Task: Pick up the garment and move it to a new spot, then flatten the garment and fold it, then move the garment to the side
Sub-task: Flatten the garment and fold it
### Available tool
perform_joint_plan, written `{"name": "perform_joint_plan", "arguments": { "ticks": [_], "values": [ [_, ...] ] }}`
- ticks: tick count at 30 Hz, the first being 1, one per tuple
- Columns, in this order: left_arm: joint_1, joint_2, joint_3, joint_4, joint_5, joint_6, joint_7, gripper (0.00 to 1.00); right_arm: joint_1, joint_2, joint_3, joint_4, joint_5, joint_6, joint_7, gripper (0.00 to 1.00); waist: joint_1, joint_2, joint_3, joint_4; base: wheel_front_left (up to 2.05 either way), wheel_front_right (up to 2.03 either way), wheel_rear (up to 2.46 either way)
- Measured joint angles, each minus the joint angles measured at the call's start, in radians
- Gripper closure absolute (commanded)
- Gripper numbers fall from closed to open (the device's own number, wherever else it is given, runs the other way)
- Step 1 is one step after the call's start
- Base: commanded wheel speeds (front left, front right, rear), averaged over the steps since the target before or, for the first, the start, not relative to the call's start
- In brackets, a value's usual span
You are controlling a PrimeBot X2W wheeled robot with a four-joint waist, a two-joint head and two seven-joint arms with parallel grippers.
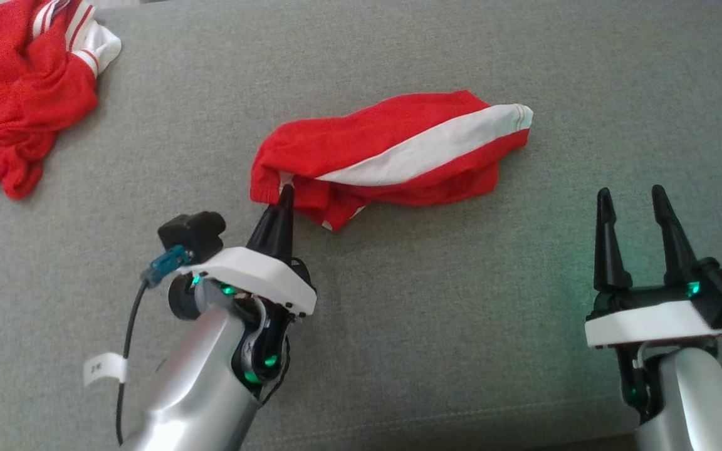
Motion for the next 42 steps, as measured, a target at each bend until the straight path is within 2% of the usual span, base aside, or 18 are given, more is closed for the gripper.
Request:
{"name": "perform_joint_plan", "arguments": {
  "ticks": [7,12,18,24,31,38,42],
  "values": [
    [0.047,0.009,0.021,-0.038,0.067,-0.016,0.000,1.00,0.000,0.000,-0.019,0.005,0.000,0.000,0.000,0.00,-0.0001,0.0000,-0.012,0.021,0.00,0.00,0.00],
    [0.094,0.059,0.032,-0.036,0.088,-0.022,0.000,1.00,-0.028,0.000,-0.051,0.023,-0.024,0.000,0.000,0.00,-0.0001,0.0000,-0.019,0.049,0.00,0.00,0.00],
    [0.092,0.103,0.034,-0.022,0.108,-0.022,0.000,1.00,-0.118,-0.001,-0.036,0.098,-0.065,0.000,0.000,0.00,0.0000,0.0000,-0.019,0.074,0.00,0.00,0.00],
    [0.090,0.137,0.035,0.008,0.123,-0.022,0.000,1.00,-0.193,-0.001,0.092,0.193,-0.034,0.000,0.009,0.00,0.0000,0.0000,-0.020,0.091,0.00,0.00,0.00],
    [0.090,0.125,0.036,0.020,0.122,-0.022,0.000,1.00,-0.253,-0.007,0.214,0.272,0.018,0.000,0.109,0.00,-0.0001,0.0000,-0.022,0.101,0.00,0.00,0.00],
    [0.090,0.103,0.049,0.020,0.122,-0.022,0.000,1.00,-0.295,-0.047,0.247,0.341,0.073,0.000,0.126,0.00,-0.0001,0.0000,-0.018,0.106,0.00,0.00,0.00],
    [0.090,0.098,0.058,0.020,0.124,-0.023,0.000,1.00,-0.314,-0.059,0.310,0.377,0.131,0.000,0.147,0.00,0.0000,0.0000,-0.017,0.109,0.00,0.00,0.00]
  ]
}}
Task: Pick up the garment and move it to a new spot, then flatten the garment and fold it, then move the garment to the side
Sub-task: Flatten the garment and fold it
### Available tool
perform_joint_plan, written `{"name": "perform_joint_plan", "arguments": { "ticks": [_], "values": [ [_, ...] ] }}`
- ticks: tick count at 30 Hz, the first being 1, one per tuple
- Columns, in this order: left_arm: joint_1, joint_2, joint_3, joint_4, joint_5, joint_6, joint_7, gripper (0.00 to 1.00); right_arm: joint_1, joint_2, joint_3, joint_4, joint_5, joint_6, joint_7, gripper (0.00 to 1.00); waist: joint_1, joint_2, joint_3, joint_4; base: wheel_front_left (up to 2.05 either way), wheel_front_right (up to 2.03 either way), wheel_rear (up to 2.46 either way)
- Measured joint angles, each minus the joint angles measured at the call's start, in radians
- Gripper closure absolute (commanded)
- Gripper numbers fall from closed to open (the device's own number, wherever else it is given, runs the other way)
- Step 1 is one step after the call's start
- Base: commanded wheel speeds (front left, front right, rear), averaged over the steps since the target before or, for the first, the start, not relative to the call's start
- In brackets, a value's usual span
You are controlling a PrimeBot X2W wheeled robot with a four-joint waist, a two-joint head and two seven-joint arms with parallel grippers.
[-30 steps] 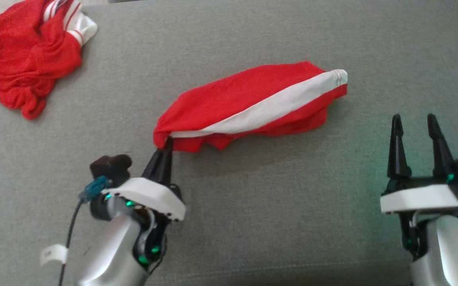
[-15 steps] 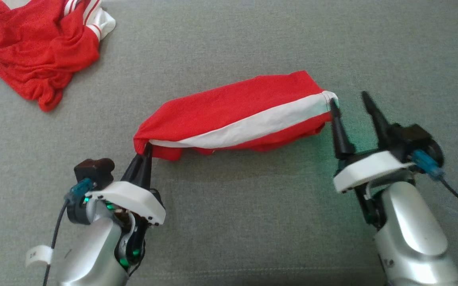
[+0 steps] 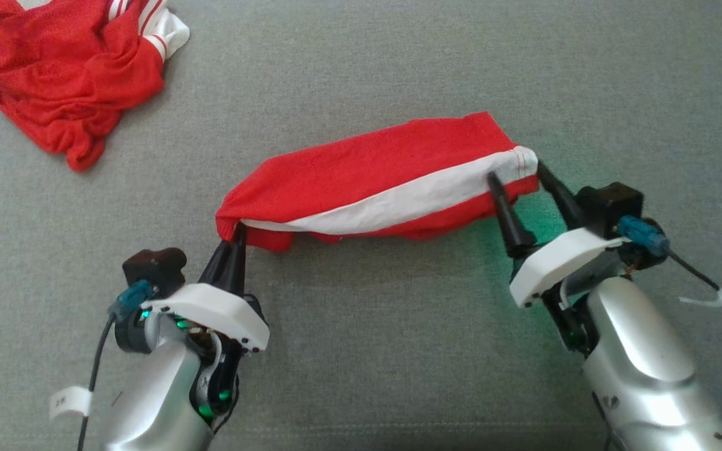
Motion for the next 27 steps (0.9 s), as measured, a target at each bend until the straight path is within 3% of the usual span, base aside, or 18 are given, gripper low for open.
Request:
{"name": "perform_joint_plan", "arguments": {
  "ticks": [5,14,15,17,22,23,27],
  "values": [
    [0.000,-0.009,0.004,0.001,0.010,-0.002,0.000,1.00,-0.025,-0.036,0.103,0.021,0.083,0.000,0.016,0.00,0.0000,0.0000,0.001,0.001,0.00,0.00,0.00],
    [0.001,-0.023,0.011,0.006,0.017,-0.016,0.000,1.00,-0.089,-0.072,0.153,0.067,0.158,0.000,0.006,0.00,0.0000,0.0000,0.002,0.003,0.00,0.00,0.00],
    [0.001,-0.024,0.012,0.007,0.023,-0.019,0.000,1.00,-0.095,-0.072,0.162,0.077,0.163,0.000,0.006,0.10,0.0000,0.0000,0.003,0.004,0.00,0.00,0.00],
    [0.001,-0.026,0.014,0.010,0.026,-0.019,0.000,1.00,-0.104,-0.072,0.174,0.091,0.177,0.000,0.006,0.48,0.0000,0.0000,0.004,0.006,0.00,0.00,0.00],
    [0.001,-0.029,0.029,0.011,0.030,-0.027,0.000,1.00,-0.127,-0.084,0.203,0.124,0.210,0.000,0.012,0.93,0.0000,0.0000,0.005,0.009,0.00,0.00,0.00],
    [0.001,-0.029,0.031,0.011,0.034,-0.028,0.000,1.00,-0.132,-0.087,0.203,0.128,0.212,0.000,0.008,1.00,0.0000,0.0000,0.006,0.009,0.00,0.00,0.00],
    [0.001,-0.029,0.035,0.010,0.038,-0.036,0.000,1.00,-0.143,-0.095,0.203,0.138,0.213,0.000,-0.030,1.00,0.0000,0.0000,0.003,0.007,0.00,0.00,0.00]
  ]
}}
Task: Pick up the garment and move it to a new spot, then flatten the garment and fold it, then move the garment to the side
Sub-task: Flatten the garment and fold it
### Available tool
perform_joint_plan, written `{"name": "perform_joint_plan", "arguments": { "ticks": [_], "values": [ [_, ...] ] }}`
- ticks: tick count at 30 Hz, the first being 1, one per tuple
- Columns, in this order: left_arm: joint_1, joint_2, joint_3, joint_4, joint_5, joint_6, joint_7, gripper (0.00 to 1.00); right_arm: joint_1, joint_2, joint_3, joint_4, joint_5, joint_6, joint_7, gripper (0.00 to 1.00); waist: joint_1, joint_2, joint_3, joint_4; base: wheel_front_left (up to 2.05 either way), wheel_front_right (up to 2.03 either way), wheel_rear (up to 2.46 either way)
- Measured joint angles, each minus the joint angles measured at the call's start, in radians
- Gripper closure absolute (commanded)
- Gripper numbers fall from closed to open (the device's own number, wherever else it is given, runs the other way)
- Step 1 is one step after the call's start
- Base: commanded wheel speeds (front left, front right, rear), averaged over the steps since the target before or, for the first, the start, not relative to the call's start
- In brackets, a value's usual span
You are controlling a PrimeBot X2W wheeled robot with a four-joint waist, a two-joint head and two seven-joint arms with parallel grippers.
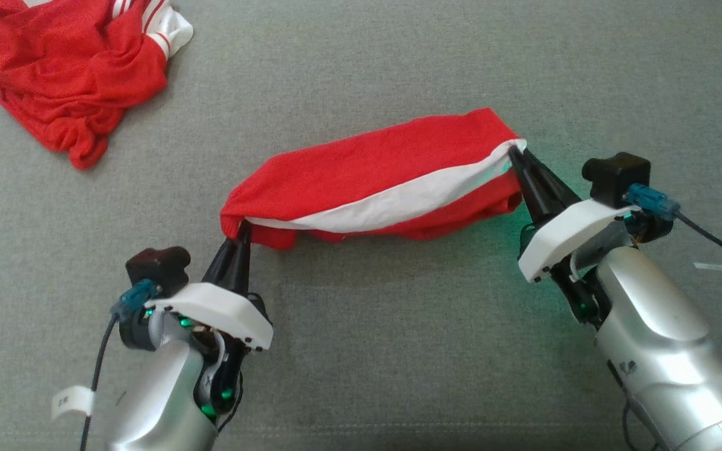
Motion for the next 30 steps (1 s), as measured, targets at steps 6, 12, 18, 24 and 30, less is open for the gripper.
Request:
{"name": "perform_joint_plan", "arguments": {
  "ticks": [6,12,18,24,30],
  "values": [
    [-0.001,0.014,-0.001,-0.045,0.005,-0.036,0.002,1.00,-0.011,-0.006,-0.028,-0.023,0.008,0.000,-0.077,1.00,0.0000,0.0000,-0.027,-0.005,0.00,0.00,0.00],
    [-0.005,0.071,0.001,-0.173,0.006,-0.044,0.028,1.00,-0.006,-0.021,-0.109,-0.128,-0.005,0.000,-0.107,1.00,0.0000,0.0000,-0.072,-0.012,0.00,0.00,0.00],
    [-0.026,0.140,0.003,-0.400,0.013,-0.043,0.104,1.00,0.099,-0.018,-0.277,-0.386,-0.063,0.000,-0.119,1.00,0.0000,0.0000,-0.143,-0.023,0.00,0.00,0.00],
    [-0.070,0.211,0.001,-0.674,0.028,-0.043,0.230,1.00,0.259,0.031,-0.410,-0.691,-0.128,0.000,-0.121,1.00,-0.0001,0.0000,-0.224,-0.037,0.00,0.00,0.00],
    [-0.122,0.233,-0.001,-0.850,0.027,-0.033,0.327,1.00,0.340,0.063,-0.473,-0.924,-0.158,0.000,-0.059,1.00,-0.0001,0.0000,-0.244,-0.054,0.00,0.00,0.00]
  ]
}}
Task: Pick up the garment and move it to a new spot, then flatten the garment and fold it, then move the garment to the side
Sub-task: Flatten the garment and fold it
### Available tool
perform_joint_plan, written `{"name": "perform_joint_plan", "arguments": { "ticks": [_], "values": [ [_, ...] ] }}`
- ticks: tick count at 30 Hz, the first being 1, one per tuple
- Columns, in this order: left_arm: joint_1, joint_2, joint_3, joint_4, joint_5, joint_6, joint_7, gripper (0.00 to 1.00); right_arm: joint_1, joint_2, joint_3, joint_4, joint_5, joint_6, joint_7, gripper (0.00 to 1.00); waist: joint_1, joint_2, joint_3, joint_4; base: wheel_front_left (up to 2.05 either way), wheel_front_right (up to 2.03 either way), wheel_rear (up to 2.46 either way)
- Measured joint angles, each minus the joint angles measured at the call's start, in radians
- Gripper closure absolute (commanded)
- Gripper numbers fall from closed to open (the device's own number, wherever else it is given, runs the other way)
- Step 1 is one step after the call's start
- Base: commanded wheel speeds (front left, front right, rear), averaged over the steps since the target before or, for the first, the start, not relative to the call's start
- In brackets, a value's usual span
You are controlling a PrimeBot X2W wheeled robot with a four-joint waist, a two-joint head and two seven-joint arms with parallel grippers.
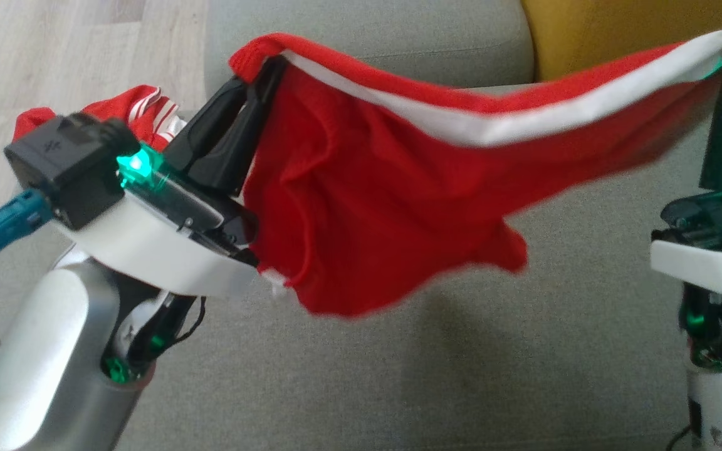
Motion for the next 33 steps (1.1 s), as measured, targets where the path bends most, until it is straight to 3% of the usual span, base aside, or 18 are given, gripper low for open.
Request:
{"name": "perform_joint_plan", "arguments": {
  "ticks": [3,7,11,16,24,28,33],
  "values": [
    [-0.017,0.016,-0.006,-0.014,-0.002,0.000,0.048,1.00,0.019,0.006,-0.002,-0.053,-0.004,0.000,0.050,1.00,0.0000,0.0000,0.011,-0.003,0.00,0.00,0.00],
    [-0.043,0.019,-0.025,0.064,-0.033,-0.013,0.090,1.00,0.015,0.020,0.013,-0.030,0.002,0.000,0.089,1.00,0.0000,0.0000,0.046,-0.005,0.00,0.00,0.00],
    [-0.111,0.018,-0.032,0.209,-0.053,-0.044,0.118,1.00,-0.060,0.025,0.049,0.102,0.008,0.000,0.094,1.00,0.0000,0.0000,0.101,-0.012,0.00,0.00,0.00],
    [-0.325,0.012,-0.030,0.414,-0.050,-0.073,0.124,1.00,-0.341,0.029,0.073,0.319,-0.002,0.000,0.028,1.00,0.0001,0.0000,0.184,-0.031,0.00,0.00,0.00],
    [-0.749,-0.033,0.002,0.702,0.052,-0.090,-0.020,1.00,-0.750,0.061,0.050,0.573,-0.101,0.000,-0.064,1.00,0.0002,0.0000,0.325,-0.083,0.00,0.00,0.00],
    [-0.803,-0.059,-0.018,0.826,0.079,-0.098,-0.076,1.00,-0.755,0.061,0.092,0.596,-0.062,0.000,-0.064,1.00,0.0002,0.0000,0.401,-0.102,0.00,0.00,0.00],
    [-0.706,-0.081,-0.065,0.955,0.043,-0.107,-0.158,1.00,-0.640,0.067,0.169,0.623,-0.009,0.000,-0.064,1.00,0.0004,-0.0001,0.488,-0.116,0.00,0.00,0.00]
  ]
}}
